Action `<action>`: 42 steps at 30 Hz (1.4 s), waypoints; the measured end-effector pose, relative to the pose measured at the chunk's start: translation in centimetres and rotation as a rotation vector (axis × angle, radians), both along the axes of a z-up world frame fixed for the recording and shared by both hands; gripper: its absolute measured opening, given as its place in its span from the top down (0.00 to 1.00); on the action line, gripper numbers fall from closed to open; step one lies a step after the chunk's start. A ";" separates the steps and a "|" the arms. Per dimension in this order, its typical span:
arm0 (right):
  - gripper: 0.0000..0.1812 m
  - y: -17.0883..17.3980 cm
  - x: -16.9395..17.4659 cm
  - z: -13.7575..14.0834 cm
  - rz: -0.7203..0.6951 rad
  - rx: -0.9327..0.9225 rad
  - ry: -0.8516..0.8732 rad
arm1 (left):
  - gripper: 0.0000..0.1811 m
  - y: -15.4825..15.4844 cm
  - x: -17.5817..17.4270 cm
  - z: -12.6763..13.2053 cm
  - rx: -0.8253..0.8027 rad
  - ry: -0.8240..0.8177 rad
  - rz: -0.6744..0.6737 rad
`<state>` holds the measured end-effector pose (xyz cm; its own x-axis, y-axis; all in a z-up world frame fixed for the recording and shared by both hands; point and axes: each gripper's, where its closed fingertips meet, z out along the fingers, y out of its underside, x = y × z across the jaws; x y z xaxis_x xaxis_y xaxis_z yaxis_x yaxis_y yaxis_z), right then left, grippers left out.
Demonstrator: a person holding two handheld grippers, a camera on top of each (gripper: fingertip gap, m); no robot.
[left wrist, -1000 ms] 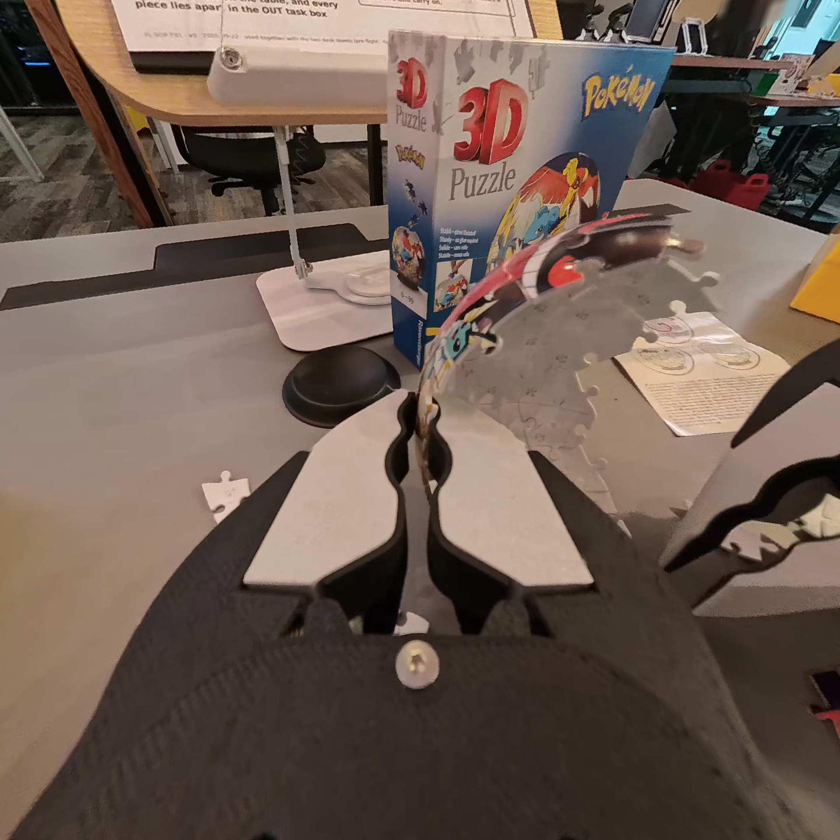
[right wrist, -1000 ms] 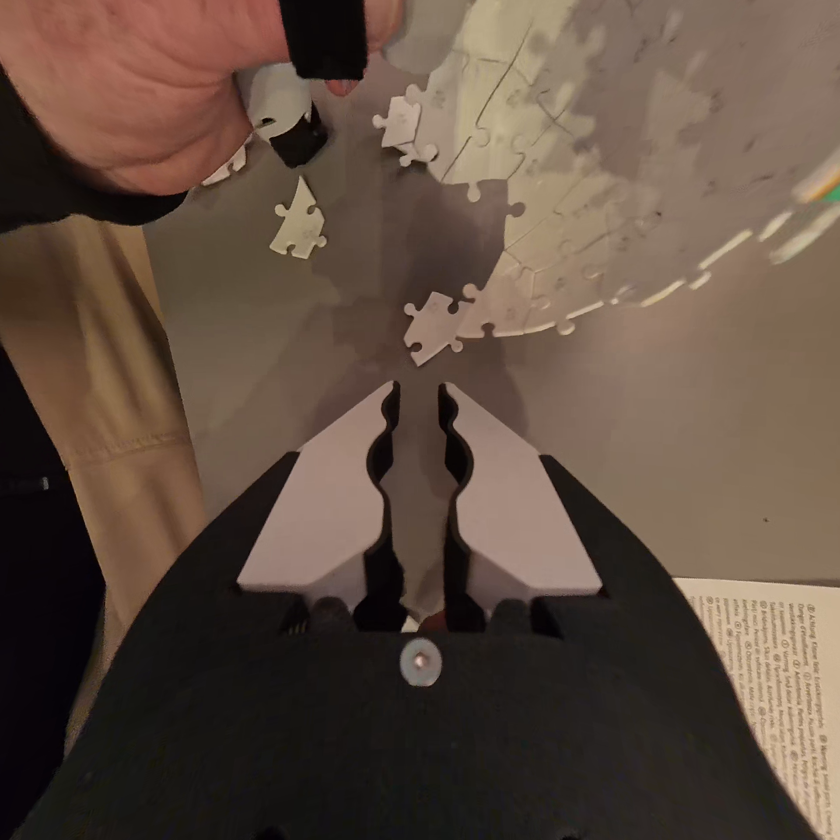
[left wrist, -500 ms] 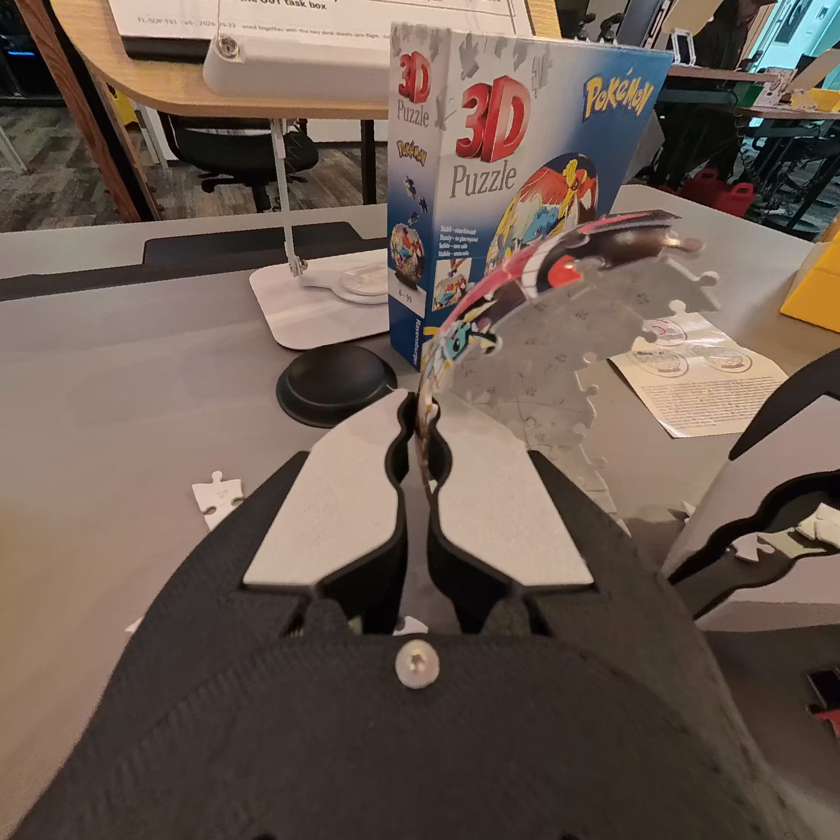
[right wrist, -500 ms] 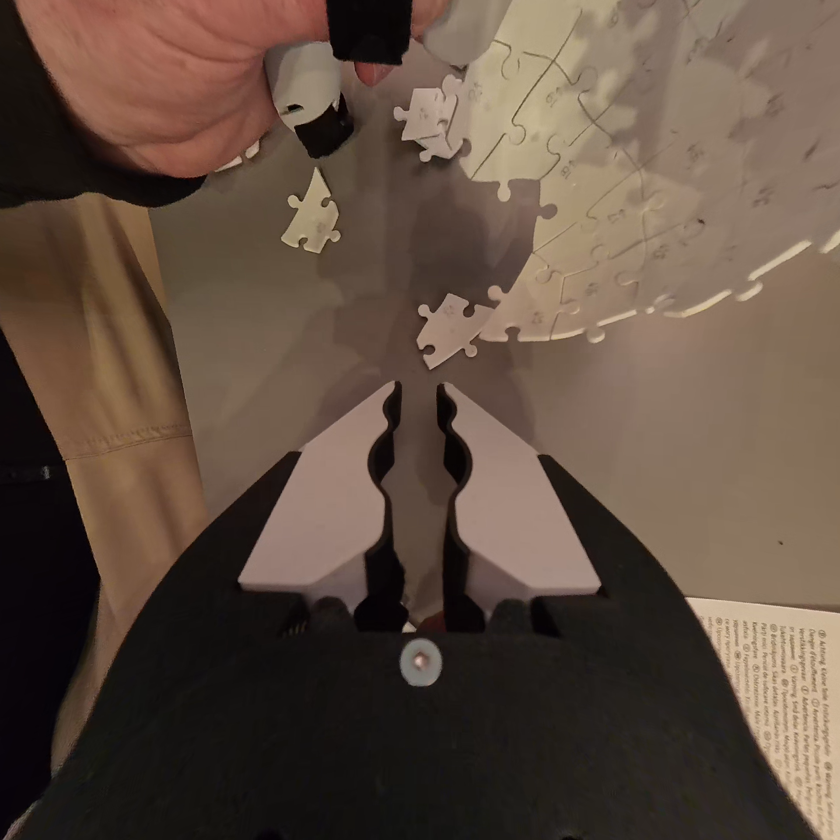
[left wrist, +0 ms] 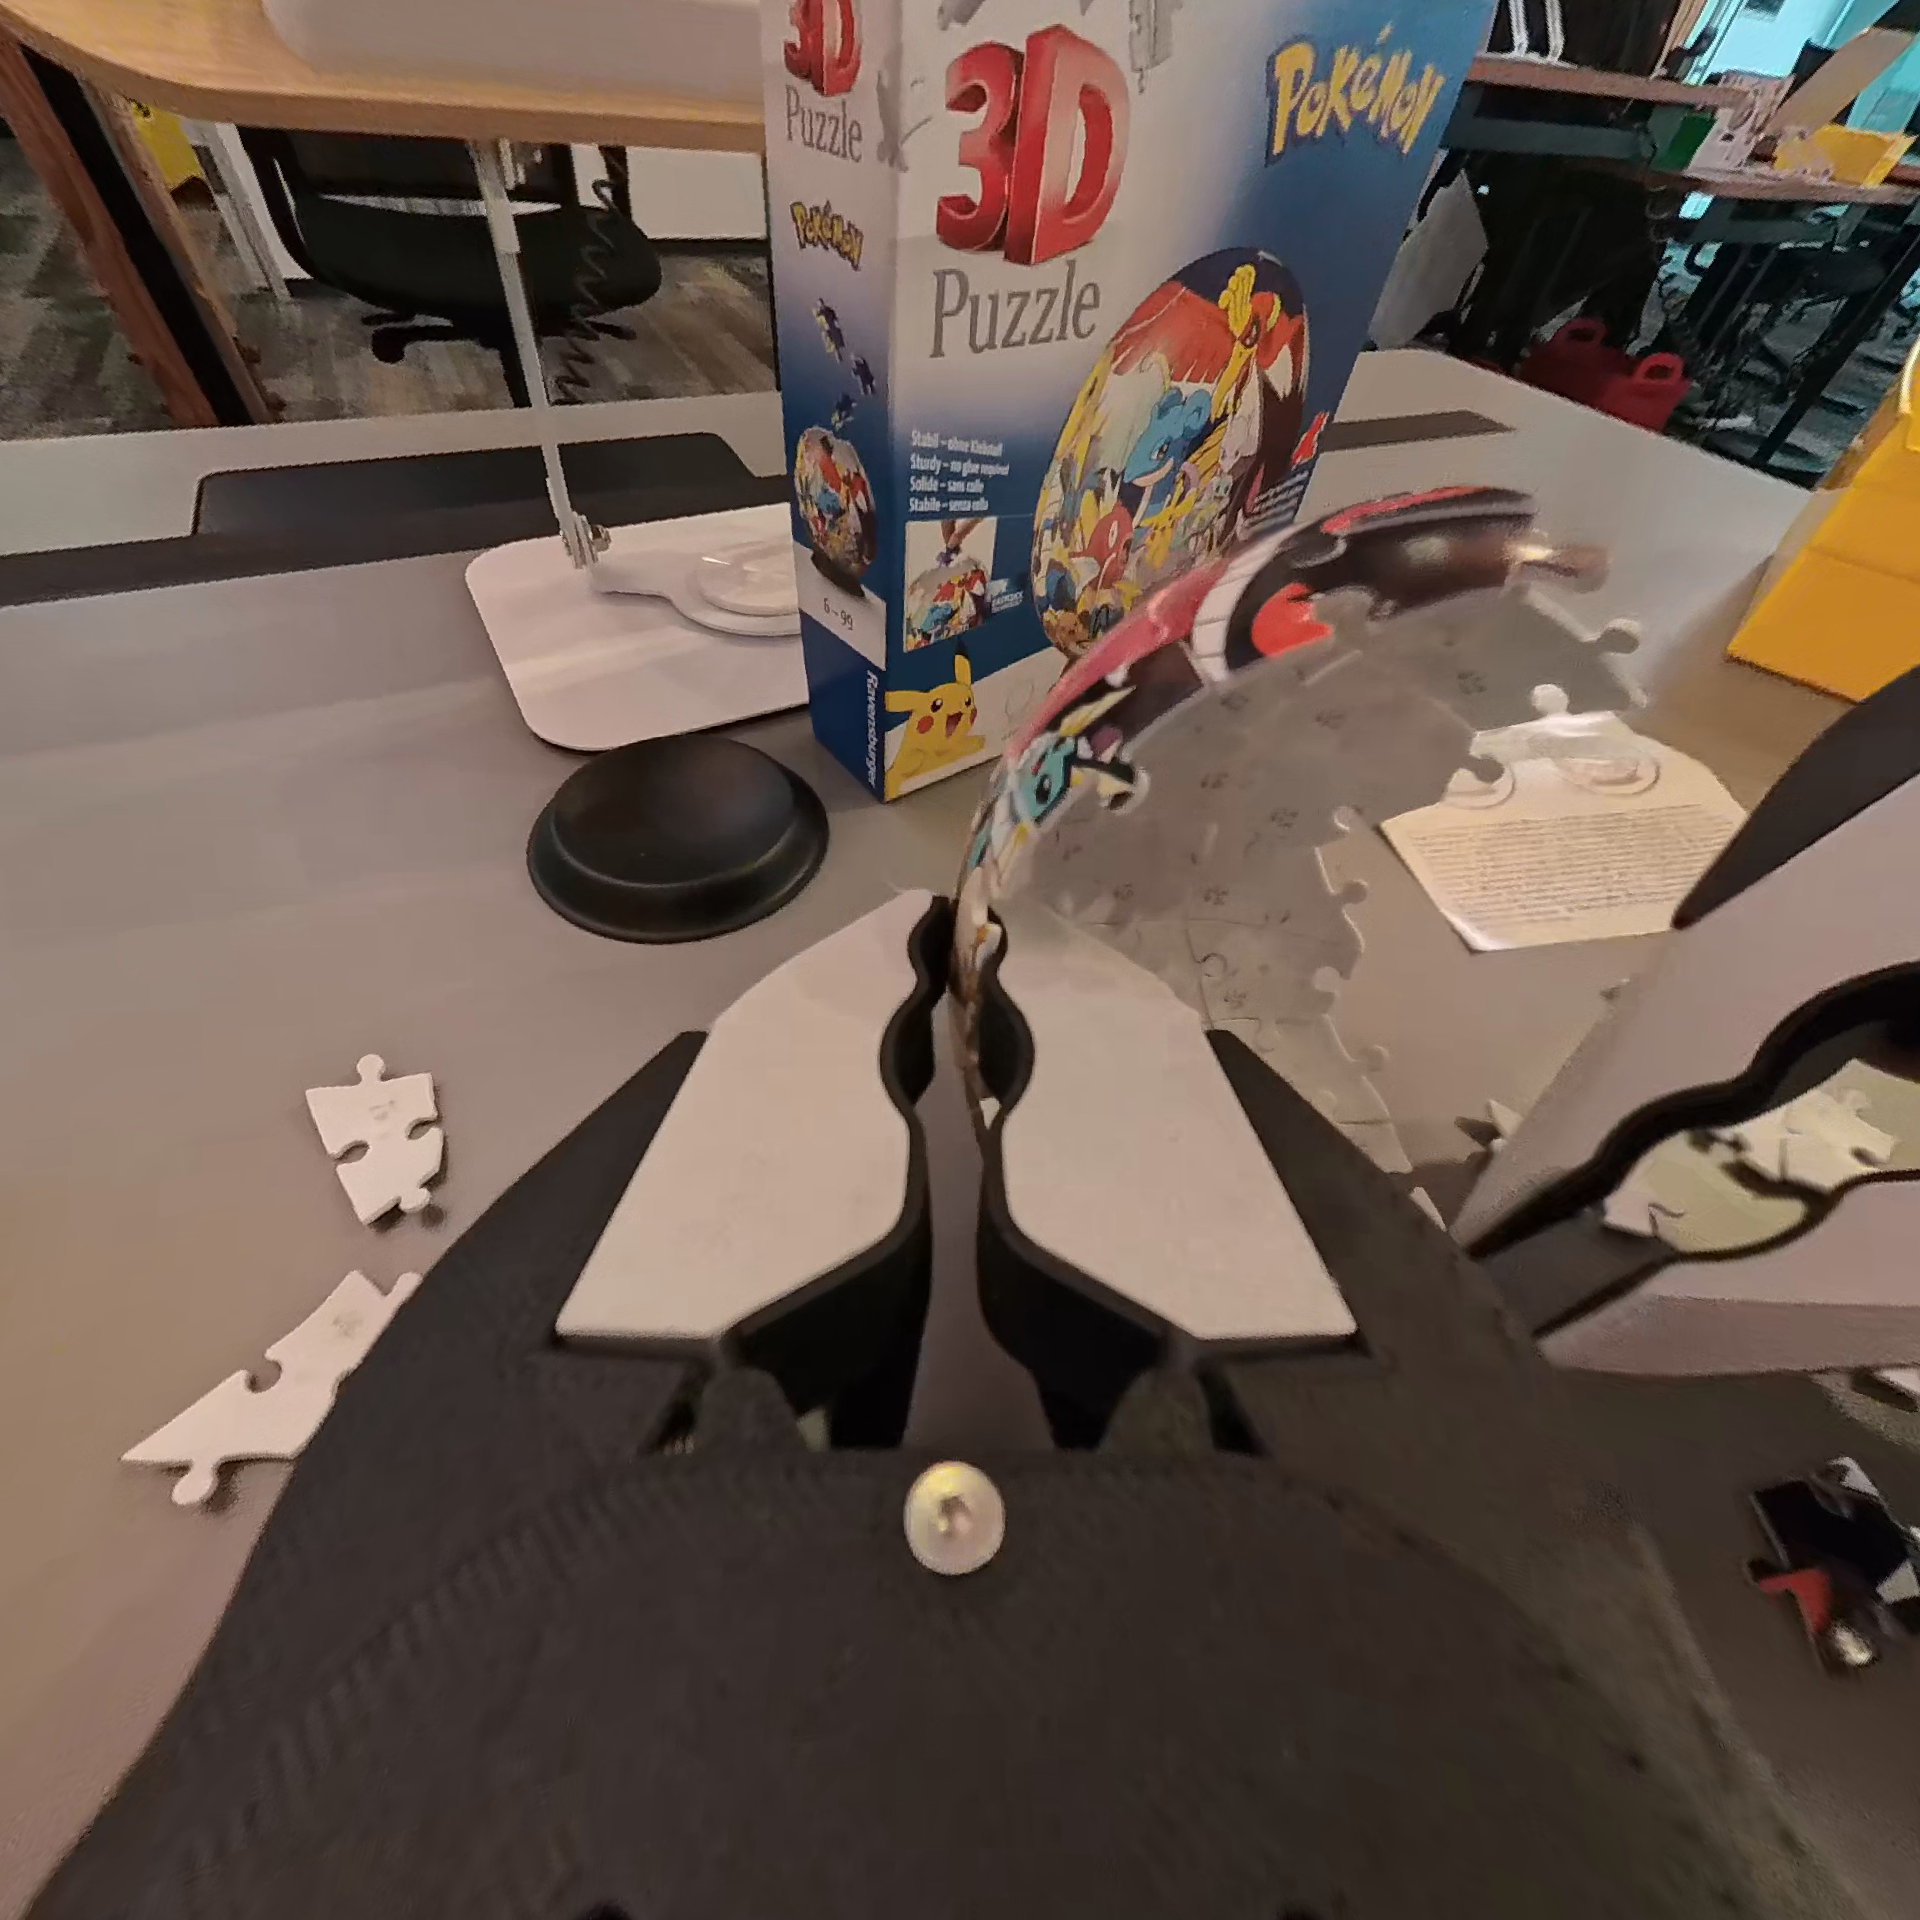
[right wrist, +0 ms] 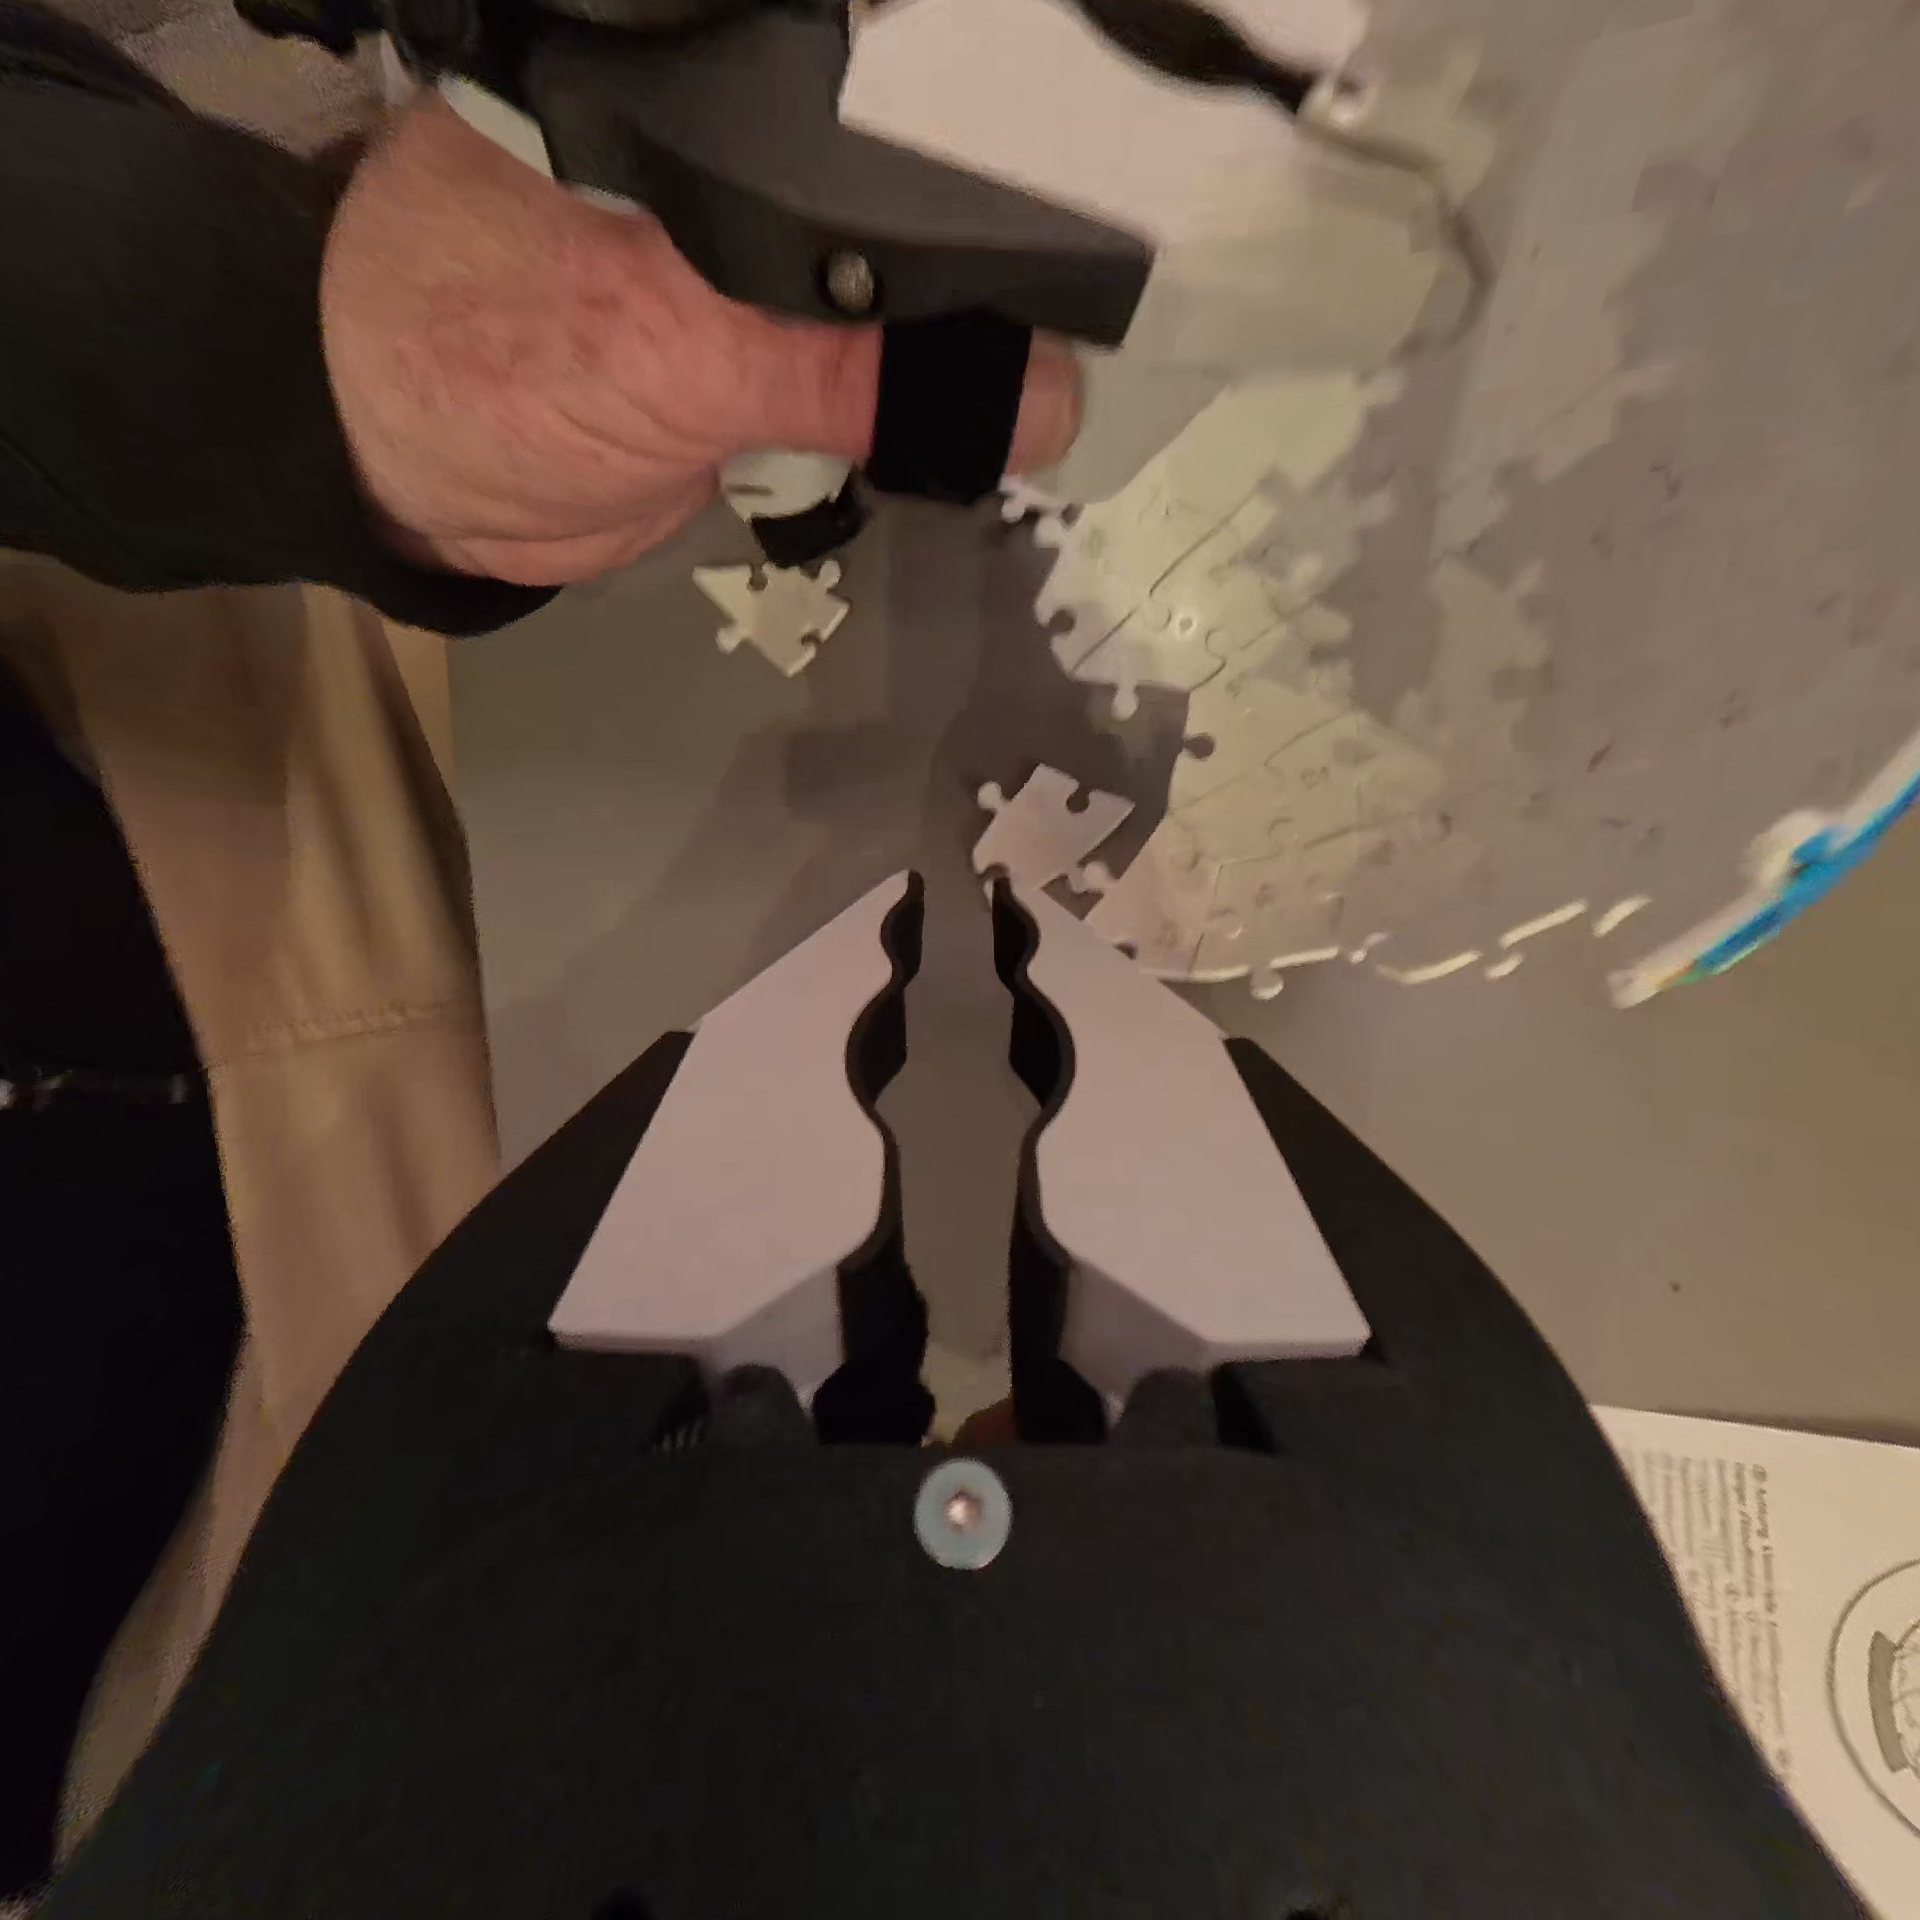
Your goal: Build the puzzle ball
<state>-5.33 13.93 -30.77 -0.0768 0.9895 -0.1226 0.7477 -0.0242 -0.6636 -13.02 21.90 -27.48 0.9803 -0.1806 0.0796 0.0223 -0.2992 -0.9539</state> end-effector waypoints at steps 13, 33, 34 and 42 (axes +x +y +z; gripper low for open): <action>0.82 1.2 -0.7 -0.3 -0.043 0.131 -0.003 | 0.99 0.2 0.2 -1.1 -0.078 0.031 -0.007; 0.80 0.0 1.0 -1.6 0.029 0.051 -0.088 | 0.99 0.3 0.8 -1.7 -0.118 0.049 -0.034; 0.80 -0.1 1.0 -1.8 0.032 0.049 -0.095 | 0.99 0.3 0.8 -1.7 -0.118 0.048 -0.034; 0.80 -0.6 1.0 -2.3 0.054 0.037 -0.104 | 0.99 0.3 1.0 -1.7 -0.115 0.044 -0.038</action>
<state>-4.37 13.28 -33.07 -0.1188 0.9883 -0.0961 0.8120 0.0410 -0.5823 -12.06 22.16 -29.19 0.9759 -0.2100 0.0594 -0.0320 -0.4069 -0.9129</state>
